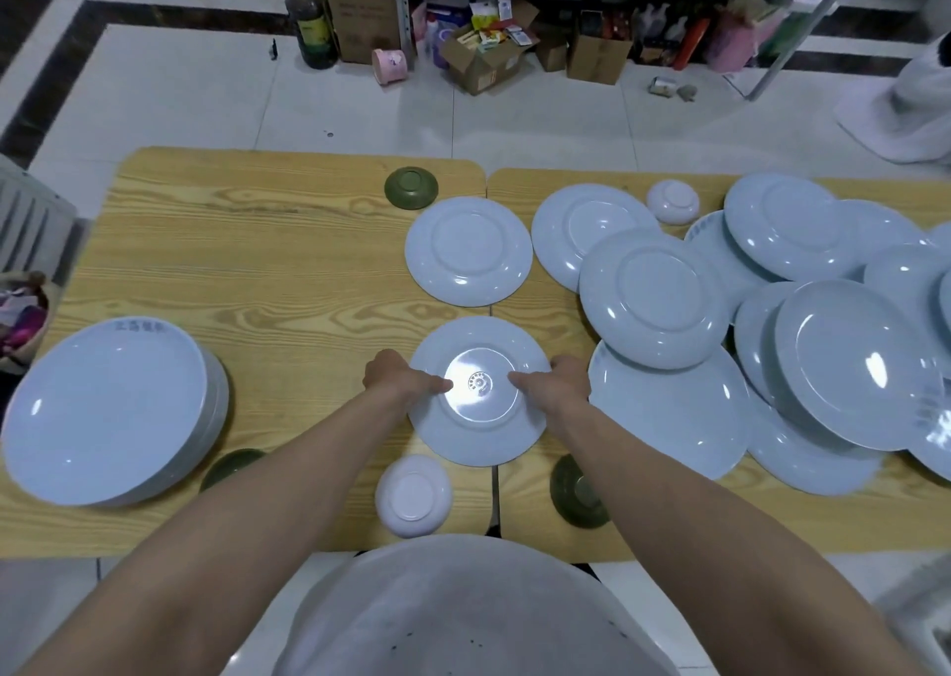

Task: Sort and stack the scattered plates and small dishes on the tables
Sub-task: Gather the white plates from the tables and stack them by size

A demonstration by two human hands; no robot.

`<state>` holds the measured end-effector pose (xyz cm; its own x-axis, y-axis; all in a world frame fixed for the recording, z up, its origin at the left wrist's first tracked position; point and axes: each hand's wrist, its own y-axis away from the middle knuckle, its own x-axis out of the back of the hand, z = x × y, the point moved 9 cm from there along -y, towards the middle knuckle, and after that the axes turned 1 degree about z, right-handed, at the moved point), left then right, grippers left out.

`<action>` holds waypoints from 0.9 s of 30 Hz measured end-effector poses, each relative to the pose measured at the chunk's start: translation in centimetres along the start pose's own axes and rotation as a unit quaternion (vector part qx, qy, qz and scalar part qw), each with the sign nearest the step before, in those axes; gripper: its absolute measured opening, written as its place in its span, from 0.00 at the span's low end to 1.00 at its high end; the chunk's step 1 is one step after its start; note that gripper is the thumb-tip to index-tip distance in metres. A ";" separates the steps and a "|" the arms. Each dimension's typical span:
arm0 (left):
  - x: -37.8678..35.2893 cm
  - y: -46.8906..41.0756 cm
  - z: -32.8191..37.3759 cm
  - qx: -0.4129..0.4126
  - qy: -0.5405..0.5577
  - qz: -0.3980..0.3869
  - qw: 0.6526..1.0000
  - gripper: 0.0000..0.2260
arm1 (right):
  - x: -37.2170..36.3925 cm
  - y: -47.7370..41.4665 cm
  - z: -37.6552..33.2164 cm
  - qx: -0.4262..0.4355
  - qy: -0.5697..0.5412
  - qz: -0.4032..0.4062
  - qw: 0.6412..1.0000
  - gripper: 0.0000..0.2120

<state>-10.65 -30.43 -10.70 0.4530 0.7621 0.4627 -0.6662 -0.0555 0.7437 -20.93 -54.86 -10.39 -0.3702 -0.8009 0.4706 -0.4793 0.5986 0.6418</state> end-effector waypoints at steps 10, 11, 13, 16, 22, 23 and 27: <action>2.0 1.0 3.2 -0.073 0.112 0.014 0.991 0.20 | 1.8 1.2 -5.6 0.095 -0.126 -0.032 0.987 0.16; 2.5 1.2 3.8 -0.082 0.114 0.023 0.990 0.21 | 2.1 1.4 -6.2 0.106 -0.127 -0.027 0.986 0.16; 3.3 1.7 5.1 -0.105 0.113 0.037 0.987 0.23 | 2.6 1.8 -7.4 0.127 -0.138 -0.015 0.982 0.15; 4.5 2.7 7.1 -0.141 0.120 0.066 0.981 0.25 | 3.7 2.5 -9.3 0.159 -0.163 0.022 0.973 0.14; 6.3 7.0 12.3 -0.283 0.103 0.147 0.942 0.26 | 5.9 4.2 -12.7 0.159 -0.272 0.095 0.944 0.25; 6.6 7.6 13.0 -0.303 0.104 0.156 0.934 0.25 | 6.0 4.2 -13.0 0.150 -0.291 0.091 0.940 0.26; 7.3 9.2 14.5 -0.360 0.111 0.173 0.910 0.21 | 5.9 3.9 -13.4 0.111 -0.354 0.068 0.926 0.24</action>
<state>-4.84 -34.77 6.51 0.0643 0.8955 0.4404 -0.9979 0.0587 0.0263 -14.27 -57.40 2.98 -0.8301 -0.5570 -0.0274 -0.5133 0.7439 0.4280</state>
